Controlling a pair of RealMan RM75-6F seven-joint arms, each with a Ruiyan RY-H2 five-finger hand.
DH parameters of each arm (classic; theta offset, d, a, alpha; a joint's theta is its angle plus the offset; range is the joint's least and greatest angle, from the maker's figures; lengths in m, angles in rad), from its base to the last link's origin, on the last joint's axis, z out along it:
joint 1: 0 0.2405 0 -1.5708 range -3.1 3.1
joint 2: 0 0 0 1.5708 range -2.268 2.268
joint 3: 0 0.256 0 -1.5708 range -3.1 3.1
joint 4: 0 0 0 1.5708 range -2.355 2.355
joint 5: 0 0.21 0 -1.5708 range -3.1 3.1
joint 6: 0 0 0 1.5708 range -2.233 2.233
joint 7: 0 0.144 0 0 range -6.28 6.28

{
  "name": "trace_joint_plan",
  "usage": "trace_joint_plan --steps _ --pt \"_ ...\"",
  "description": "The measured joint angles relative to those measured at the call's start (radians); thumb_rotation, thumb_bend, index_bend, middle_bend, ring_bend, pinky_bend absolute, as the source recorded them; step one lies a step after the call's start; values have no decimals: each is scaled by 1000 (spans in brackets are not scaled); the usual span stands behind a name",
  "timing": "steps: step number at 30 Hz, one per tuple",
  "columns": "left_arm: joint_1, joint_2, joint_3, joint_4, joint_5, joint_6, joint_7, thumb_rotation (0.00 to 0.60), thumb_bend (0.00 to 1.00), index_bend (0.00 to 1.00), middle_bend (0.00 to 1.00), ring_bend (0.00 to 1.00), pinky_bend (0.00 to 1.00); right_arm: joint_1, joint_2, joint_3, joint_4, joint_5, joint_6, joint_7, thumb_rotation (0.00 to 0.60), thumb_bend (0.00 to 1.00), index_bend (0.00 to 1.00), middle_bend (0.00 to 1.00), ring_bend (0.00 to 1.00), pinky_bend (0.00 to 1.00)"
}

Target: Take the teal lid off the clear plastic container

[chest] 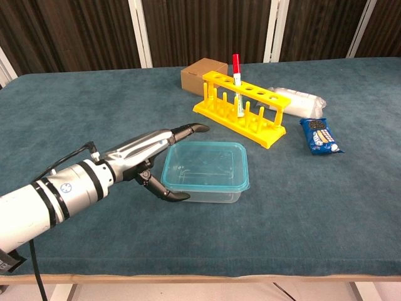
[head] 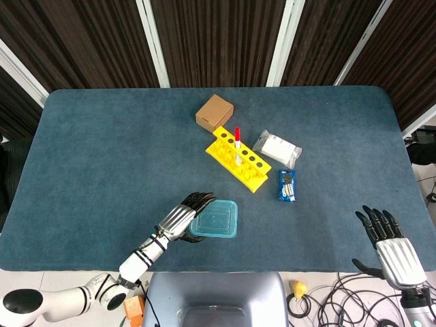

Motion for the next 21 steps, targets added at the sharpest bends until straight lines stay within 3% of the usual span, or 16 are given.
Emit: trace_joint_plan --steps 10,13,17,21 --pt "-12 -29 8 42 0 2 -42 600 205 22 0 0 43 -1 5 -2 -2 1 0 6 600 48 0 0 0 0" --pt "-12 -47 10 65 0 11 -60 600 215 172 30 0 105 0 5 -3 -3 1 -2 3 600 48 0 0 0 0" --pt "-12 -66 16 92 4 22 -82 600 234 393 200 54 174 1 2 -5 -2 -3 -6 -2 600 48 0 0 0 0" --pt "-11 -83 30 120 19 38 -97 600 317 521 335 122 208 3 -3 -6 -2 -10 -6 -13 600 48 0 0 0 0"
